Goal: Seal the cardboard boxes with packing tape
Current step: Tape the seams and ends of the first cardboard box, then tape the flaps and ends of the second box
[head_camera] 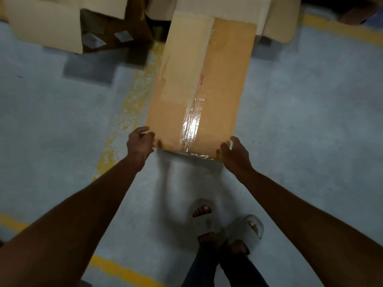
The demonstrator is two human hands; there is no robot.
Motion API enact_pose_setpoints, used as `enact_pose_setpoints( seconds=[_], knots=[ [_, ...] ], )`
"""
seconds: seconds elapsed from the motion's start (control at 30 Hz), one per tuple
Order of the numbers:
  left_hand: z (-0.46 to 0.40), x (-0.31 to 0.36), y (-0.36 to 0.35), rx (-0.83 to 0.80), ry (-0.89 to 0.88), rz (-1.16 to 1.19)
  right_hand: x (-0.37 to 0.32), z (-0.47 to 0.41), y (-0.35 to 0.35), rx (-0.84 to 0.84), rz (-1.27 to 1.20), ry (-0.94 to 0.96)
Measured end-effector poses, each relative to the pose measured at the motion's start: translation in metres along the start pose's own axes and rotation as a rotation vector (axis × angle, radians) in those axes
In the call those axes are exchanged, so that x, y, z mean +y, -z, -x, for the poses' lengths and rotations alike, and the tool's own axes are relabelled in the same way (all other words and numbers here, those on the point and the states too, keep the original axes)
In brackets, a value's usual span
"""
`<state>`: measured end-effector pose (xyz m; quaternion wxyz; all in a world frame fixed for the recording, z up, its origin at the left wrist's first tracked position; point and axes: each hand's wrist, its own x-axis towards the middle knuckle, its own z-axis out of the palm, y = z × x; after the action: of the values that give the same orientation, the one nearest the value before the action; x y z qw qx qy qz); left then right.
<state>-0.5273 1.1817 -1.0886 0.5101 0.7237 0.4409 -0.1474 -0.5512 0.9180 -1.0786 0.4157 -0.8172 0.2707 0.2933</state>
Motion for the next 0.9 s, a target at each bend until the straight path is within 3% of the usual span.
enact_pose_setpoints(
  seconds=[0.17,0.37,0.7,0.9],
  knots=[
    [0.08,0.075,-0.029,-0.15,-0.073,0.04,-0.043,0.04,0.071,0.081,-0.063,0.111],
    [0.214,0.204,-0.095,-0.33,-0.295,0.026,-0.077,0.091,0.216,0.242,-0.126,0.223],
    [0.488,0.379,-0.259,-0.613,-0.659,0.015,-0.045,0.178,0.543,0.573,-0.202,0.388],
    [0.628,0.474,-0.369,-0.619,-0.812,0.096,-0.012,0.224,0.747,0.785,-0.159,0.545]
  ],
)
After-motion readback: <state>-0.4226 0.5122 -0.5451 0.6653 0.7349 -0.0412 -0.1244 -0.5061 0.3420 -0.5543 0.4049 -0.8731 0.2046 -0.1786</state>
